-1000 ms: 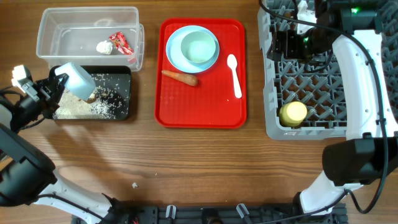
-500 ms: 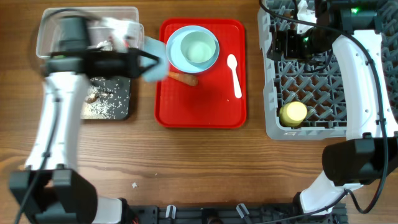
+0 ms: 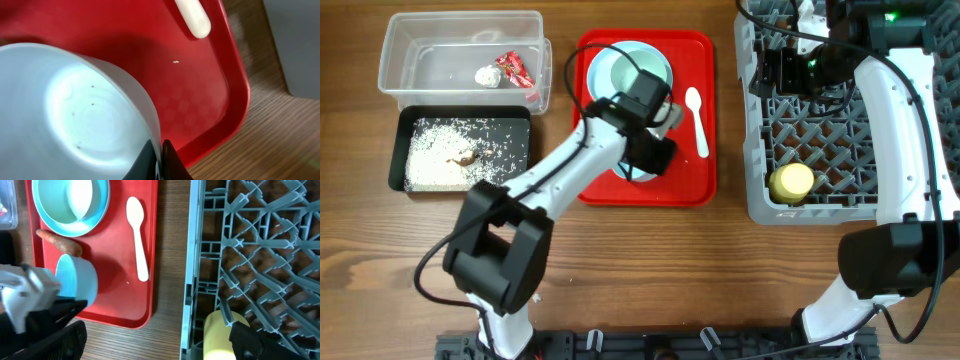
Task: Sort waste into correct bins and load items into the dishwasher rack
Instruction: 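Carry the empty bowl right and set it on the red tray, then reach the right gripper to the light blue bowl and grasp it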
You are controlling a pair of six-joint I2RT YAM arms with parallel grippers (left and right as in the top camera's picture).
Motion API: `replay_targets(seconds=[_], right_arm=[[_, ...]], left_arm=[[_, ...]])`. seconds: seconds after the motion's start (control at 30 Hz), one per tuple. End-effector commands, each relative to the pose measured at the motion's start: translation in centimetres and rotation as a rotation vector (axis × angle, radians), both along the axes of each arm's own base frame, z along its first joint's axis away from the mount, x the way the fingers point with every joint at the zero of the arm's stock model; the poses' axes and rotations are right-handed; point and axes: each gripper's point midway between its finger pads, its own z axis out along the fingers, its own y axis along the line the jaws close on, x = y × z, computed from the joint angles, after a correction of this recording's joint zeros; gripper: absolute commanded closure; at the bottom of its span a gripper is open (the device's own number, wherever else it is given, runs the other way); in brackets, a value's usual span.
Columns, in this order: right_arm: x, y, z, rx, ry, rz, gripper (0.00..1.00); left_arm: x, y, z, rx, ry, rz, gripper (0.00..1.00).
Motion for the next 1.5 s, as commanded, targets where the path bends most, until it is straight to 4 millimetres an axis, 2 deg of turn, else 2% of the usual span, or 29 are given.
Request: replay_targets(seconds=[0.0, 0.03, 0.1, 0.13, 0.2, 0.27, 0.33, 0.4, 0.5, 0.6, 0.67, 0.73, 0.83, 0.93, 1.0, 1.13, 1.23, 1.37, 1.47], right_arm=[[0.1, 0.1, 1.0, -0.012, -0.038, 0.019, 0.07], [0.2, 0.1, 1.1, -0.01, -0.039, 0.012, 0.06], [0.4, 0.2, 1.2, -0.003, -0.051, 0.01, 0.0], [0.6, 0.4, 1.3, 0.005, -0.058, 0.013, 0.0], [0.8, 0.7, 1.4, 0.026, -0.067, 0.02, 0.0], [1.0, 1.3, 1.7, 0.056, -0.08, 0.03, 0.0], [1.2, 2.2, 2.1, 0.108, -0.096, 0.048, 0.0], [1.6, 3.5, 2.8, 0.18, -0.119, 0.076, 0.0], [2.1, 5.3, 3.4, 0.221, -0.149, 0.093, 0.0], [2.4, 7.2, 3.0, 0.205, -0.146, 0.084, 0.0], [2.6, 8.8, 1.9, 0.172, -0.124, 0.069, 0.01], [2.5, 10.8, -0.5, 0.11, -0.073, 0.059, 0.04], [2.1, 12.5, -3.5, 0.046, -0.008, 0.093, 0.05], [1.1, 14.3, -7.5, 0.008, 0.098, 0.139, 0.07], [0.4, 15.0, -10.0, -0.018, 0.164, 0.177, 0.11], [-0.7, 15.4, -13.8, -0.056, 0.273, 0.198, 0.23], [-0.9, 15.3, -15.2, -0.067, 0.305, 0.2, 0.33], [-0.6, 15.5, -16.1, -0.07, 0.303, 0.225, 0.41], [-0.6, 15.5, -16.8, -0.075, 0.308, 0.247, 0.55]], left_arm=[[-0.2, -0.1, -1.1, 0.059, -0.015, 0.004, 0.91], [-0.2, -0.1, -1.1, 0.062, -0.017, 0.004, 0.85], [-0.2, -0.2, -1.1, 0.059, -0.019, 0.004, 0.67], [-0.1, -0.1, -1.1, 0.058, -0.016, 0.015, 0.63], [0.2, 0.1, -0.9, 0.054, -0.018, 0.03, 0.62], [0.7, 0.8, -0.3, 0.046, -0.027, 0.052, 0.69], [1.7, 2.2, 1.2, 0.022, -0.036, 0.136, 0.69], [3.0, 4.0, 2.9, -0.007, -0.05, 0.231, 0.64], [4.8, 7.7, 6.3, -0.095, -0.068, 0.365, 0.44], [5.9, 10.5, 8.6, -0.18, -0.076, 0.434, 0.34], [6.5, 12.3, 9.2, -0.214, -0.075, 0.476, 0.31], [6.8, 13.7, 9.3, -0.232, -0.062, 0.509, 0.3], [6.8, 15.0, 9.0, -0.215, -0.051, 0.539, 0.25], [7.0, 16.6, 8.5, -0.151, -0.067, 0.579, 0.21], [7.0, 17.2, 8.3, -0.12, -0.077, 0.594, 0.19], [7.1, 17.3, 8.3, -0.118, -0.078, 0.595, 0.15], [7.1, 17.3, 8.3, -0.119, -0.078, 0.595, 0.15], [7.1, 17.3, 8.3, -0.119, -0.078, 0.595, 0.11], [7.1, 17.3, 8.3, -0.119, -0.079, 0.595, 0.09]])
